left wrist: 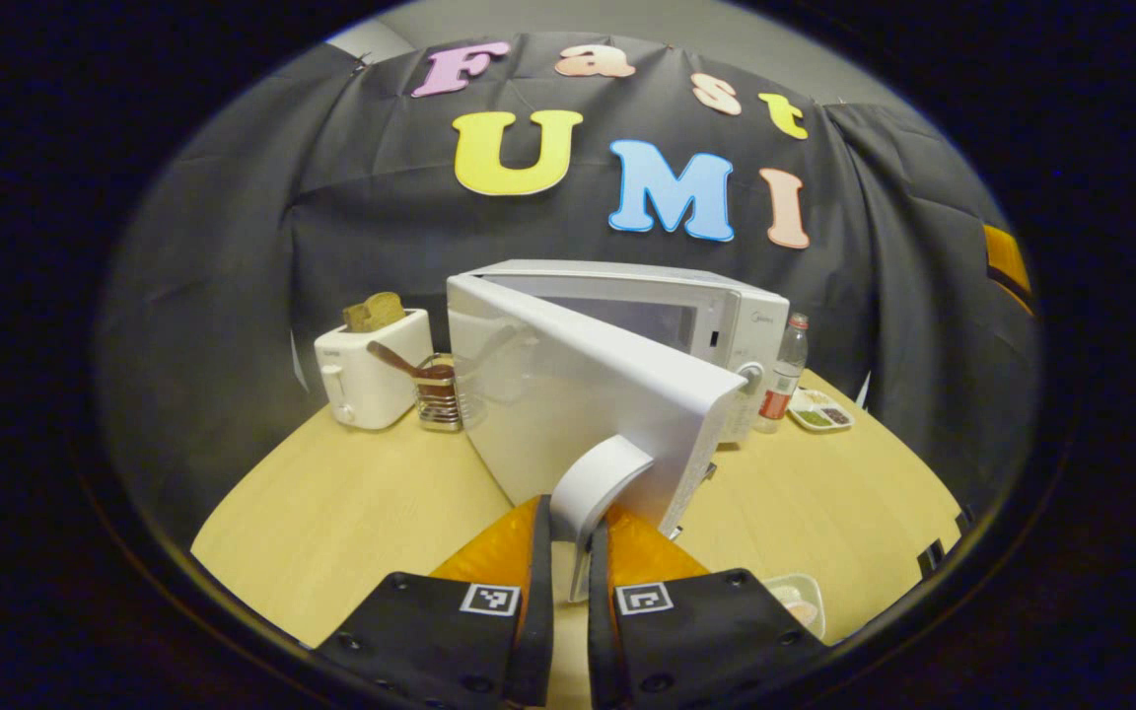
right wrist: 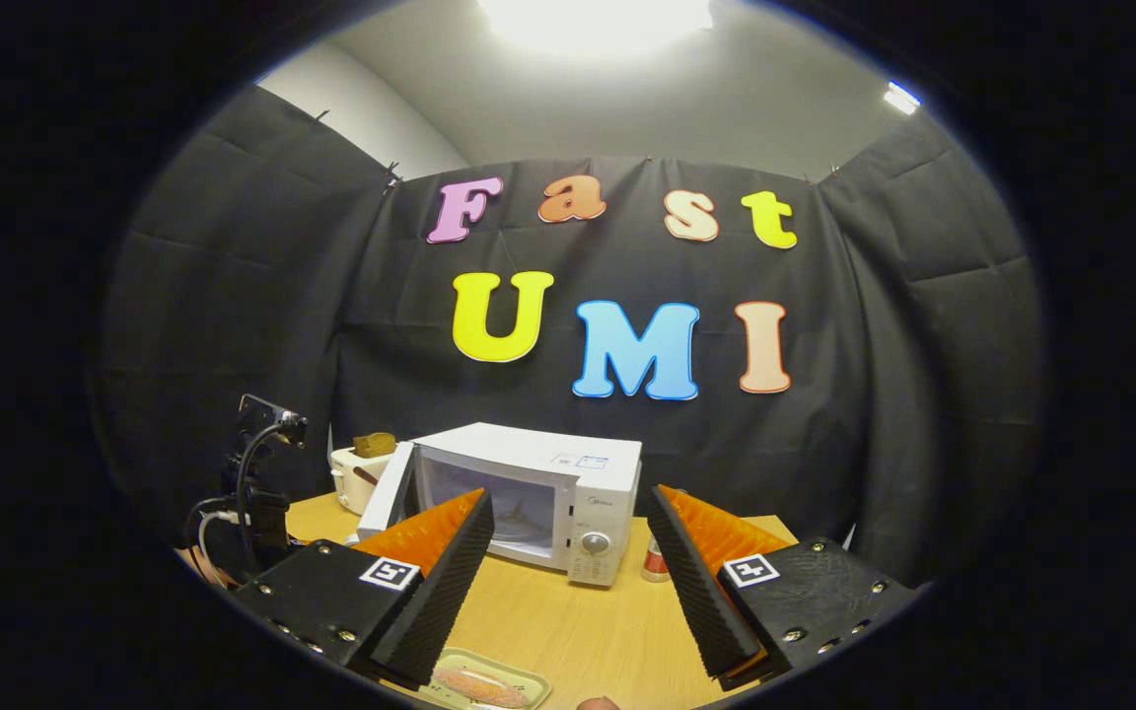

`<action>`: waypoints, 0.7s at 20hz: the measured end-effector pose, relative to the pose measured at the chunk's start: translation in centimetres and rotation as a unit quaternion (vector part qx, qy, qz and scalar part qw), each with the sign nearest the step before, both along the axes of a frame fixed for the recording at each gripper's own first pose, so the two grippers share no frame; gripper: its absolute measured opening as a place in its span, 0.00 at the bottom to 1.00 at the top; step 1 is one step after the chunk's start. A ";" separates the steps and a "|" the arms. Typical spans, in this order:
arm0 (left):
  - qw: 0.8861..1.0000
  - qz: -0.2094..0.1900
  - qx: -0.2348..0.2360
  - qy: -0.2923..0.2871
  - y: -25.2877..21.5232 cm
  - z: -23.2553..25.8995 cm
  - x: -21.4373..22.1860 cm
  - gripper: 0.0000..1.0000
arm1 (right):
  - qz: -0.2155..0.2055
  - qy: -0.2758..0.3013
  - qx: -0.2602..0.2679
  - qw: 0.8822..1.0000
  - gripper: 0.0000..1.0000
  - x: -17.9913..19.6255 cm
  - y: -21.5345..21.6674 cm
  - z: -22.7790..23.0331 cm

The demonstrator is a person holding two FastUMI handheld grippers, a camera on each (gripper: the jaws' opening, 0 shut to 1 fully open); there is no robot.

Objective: Open the microwave oven with the left hand, put the food in, and close the microwave oven.

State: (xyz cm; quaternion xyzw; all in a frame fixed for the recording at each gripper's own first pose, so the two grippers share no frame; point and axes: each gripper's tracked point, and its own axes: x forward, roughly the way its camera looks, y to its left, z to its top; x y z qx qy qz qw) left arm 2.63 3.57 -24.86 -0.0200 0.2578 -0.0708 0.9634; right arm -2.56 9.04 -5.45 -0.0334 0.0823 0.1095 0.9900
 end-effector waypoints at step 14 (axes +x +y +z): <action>0.999 0.019 -0.027 -0.007 12.7 -0.2 -2.0 0.21 | 0.031 -0.010 -0.004 0.999 0.96 0.4 9.3 -0.3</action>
